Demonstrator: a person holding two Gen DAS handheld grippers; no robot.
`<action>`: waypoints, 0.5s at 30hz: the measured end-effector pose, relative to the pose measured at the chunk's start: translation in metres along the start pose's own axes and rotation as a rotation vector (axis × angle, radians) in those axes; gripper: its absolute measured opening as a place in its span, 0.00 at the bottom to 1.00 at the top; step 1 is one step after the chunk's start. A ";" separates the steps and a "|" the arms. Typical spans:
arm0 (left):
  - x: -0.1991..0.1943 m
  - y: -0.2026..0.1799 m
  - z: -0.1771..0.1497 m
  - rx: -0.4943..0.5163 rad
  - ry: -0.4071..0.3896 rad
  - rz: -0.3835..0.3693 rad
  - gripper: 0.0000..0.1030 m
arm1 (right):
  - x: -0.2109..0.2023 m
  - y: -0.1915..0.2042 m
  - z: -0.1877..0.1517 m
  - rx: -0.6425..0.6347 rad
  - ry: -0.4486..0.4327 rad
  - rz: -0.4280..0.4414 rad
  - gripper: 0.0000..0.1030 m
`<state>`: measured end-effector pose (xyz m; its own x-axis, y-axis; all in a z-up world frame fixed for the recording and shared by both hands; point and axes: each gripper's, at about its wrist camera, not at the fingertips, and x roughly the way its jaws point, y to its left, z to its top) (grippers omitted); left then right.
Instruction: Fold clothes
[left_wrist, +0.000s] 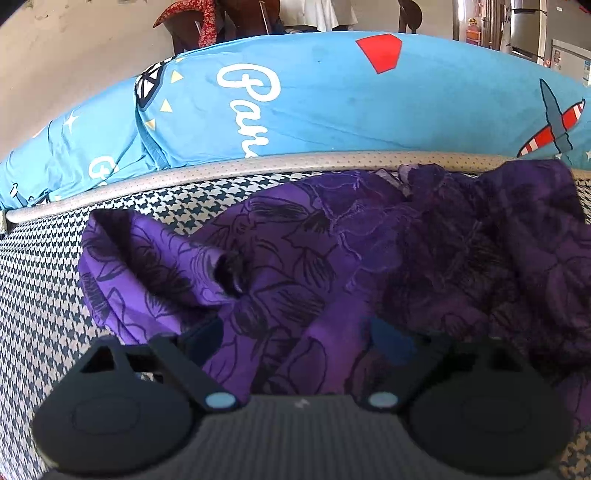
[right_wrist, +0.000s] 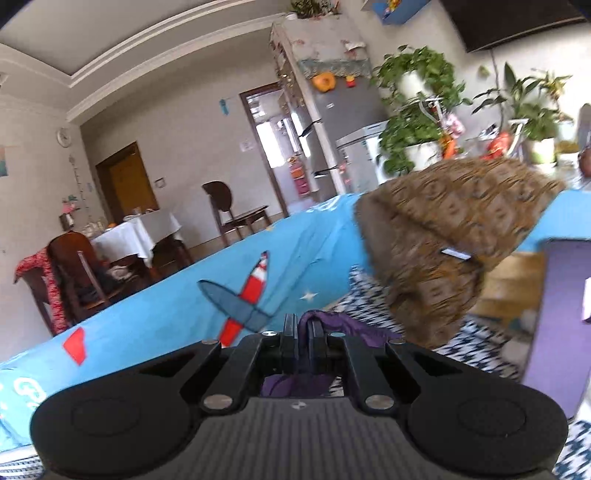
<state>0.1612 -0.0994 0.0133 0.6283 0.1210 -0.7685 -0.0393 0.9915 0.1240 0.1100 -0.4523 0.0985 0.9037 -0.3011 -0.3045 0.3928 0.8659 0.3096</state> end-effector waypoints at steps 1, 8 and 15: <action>0.000 -0.002 -0.001 0.006 -0.002 0.000 0.92 | 0.000 -0.005 0.001 -0.001 -0.003 -0.016 0.08; -0.002 -0.016 -0.005 0.055 -0.014 -0.002 0.92 | 0.003 -0.036 0.007 0.045 0.011 -0.089 0.08; 0.000 -0.030 -0.010 0.099 -0.015 -0.009 0.92 | -0.015 -0.029 0.011 -0.041 -0.071 -0.093 0.08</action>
<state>0.1544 -0.1283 0.0032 0.6399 0.1110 -0.7604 0.0427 0.9828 0.1794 0.0867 -0.4771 0.1046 0.8740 -0.4073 -0.2648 0.4696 0.8481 0.2453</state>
